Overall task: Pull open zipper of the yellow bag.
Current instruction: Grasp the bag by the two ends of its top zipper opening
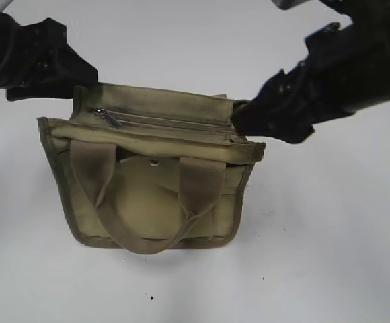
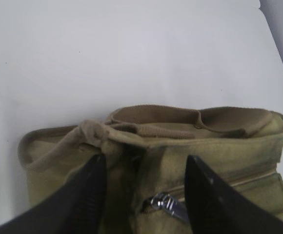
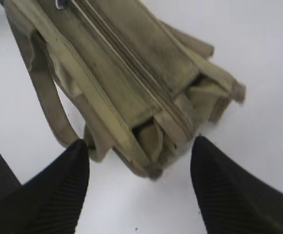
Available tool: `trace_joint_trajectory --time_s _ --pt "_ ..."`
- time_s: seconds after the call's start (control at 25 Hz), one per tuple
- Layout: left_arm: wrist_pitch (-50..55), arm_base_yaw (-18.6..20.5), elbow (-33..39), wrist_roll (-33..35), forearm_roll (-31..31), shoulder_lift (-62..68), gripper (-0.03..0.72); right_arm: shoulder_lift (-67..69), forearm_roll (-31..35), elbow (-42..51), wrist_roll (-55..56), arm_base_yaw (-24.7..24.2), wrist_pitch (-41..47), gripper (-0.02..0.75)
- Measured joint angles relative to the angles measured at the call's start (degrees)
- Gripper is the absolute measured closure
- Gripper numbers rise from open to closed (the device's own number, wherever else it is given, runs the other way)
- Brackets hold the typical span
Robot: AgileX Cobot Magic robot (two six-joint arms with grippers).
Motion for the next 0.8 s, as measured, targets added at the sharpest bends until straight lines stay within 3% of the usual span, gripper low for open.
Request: trace_joint_trajectory --time_s 0.2,0.56,0.68,0.8 --pt "1.0 -0.1 -4.3 0.0 -0.9 7.0 0.288 8.4 0.0 -8.6 -1.8 3.8 -2.0 0.229" --pt "7.8 -0.9 -4.9 0.0 -4.4 9.8 0.302 19.9 0.2 -20.6 -4.6 7.2 -1.8 0.229" --pt "6.3 -0.9 -4.9 0.0 -4.7 9.8 0.387 21.5 0.2 -22.5 -4.6 7.2 -1.9 0.229" --pt "6.4 -0.9 -5.5 0.0 -4.7 9.8 0.557 22.9 0.2 -24.0 -5.6 7.6 -1.7 0.229"
